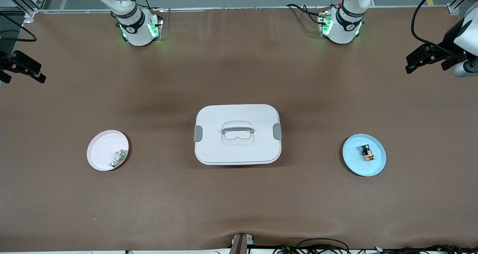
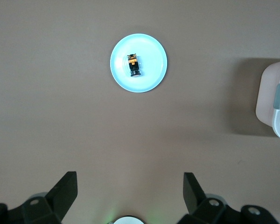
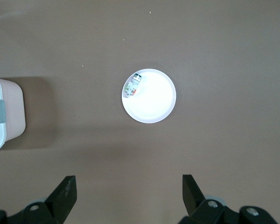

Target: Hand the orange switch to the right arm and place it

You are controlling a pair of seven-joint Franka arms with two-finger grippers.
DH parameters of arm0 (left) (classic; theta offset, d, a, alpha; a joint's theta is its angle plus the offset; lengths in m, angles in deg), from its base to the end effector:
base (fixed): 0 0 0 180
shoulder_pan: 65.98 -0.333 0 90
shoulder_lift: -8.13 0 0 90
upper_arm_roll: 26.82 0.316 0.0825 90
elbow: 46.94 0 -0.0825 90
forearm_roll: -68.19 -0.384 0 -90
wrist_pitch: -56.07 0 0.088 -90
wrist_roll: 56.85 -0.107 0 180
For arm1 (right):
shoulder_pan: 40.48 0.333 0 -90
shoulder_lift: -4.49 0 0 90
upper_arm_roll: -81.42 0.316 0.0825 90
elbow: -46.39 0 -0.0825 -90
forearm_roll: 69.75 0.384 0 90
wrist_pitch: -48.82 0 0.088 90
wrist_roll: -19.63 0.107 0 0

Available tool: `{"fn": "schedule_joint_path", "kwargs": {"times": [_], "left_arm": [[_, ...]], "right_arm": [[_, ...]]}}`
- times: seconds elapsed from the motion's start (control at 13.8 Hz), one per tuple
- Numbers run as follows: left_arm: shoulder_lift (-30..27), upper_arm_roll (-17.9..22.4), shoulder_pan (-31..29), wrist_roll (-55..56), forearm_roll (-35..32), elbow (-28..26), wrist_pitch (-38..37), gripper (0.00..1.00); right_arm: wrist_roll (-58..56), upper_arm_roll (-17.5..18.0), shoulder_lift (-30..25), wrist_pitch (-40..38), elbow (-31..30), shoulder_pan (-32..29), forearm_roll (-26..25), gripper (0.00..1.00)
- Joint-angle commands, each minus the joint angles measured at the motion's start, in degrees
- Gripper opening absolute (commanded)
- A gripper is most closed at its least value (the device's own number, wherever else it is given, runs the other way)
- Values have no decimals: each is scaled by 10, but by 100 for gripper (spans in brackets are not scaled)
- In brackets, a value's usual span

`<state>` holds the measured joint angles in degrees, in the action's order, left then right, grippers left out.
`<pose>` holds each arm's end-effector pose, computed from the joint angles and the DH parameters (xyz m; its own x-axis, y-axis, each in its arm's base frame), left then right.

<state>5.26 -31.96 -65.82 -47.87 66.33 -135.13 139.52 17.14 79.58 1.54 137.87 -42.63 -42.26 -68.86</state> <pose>0.5251 -0.0463 0.6564 0.9973 0.0681 -0.0266 0.0669 -0.9969 -0.0415 0.5360 -0.0327 0.6592 0.9984 -0.0194 0.0527 -0.0187 -0.9997 -0.0149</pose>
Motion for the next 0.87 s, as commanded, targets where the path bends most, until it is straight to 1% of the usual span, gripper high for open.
{"fn": "schedule_joint_path", "kwargs": {"times": [0.0, 0.51, 0.58, 0.79], "left_arm": [[3, -2, -1, -11, -2, 10, -5, 100], [13, 1, -8, -12, -2, 17, -5, 100], [14, 2, -8, -11, -2, 11, -5, 100], [40, 2, -8, -8, -2, 1, 0, 100]], "right_arm": [[2, 8, 1, -4, 6, -9, -8, 100], [2, 8, 1, -4, 6, -9, -8, 100], [2, 8, 1, -4, 6, -9, -8, 100], [2, 8, 1, -4, 6, -9, -7, 100]]}}
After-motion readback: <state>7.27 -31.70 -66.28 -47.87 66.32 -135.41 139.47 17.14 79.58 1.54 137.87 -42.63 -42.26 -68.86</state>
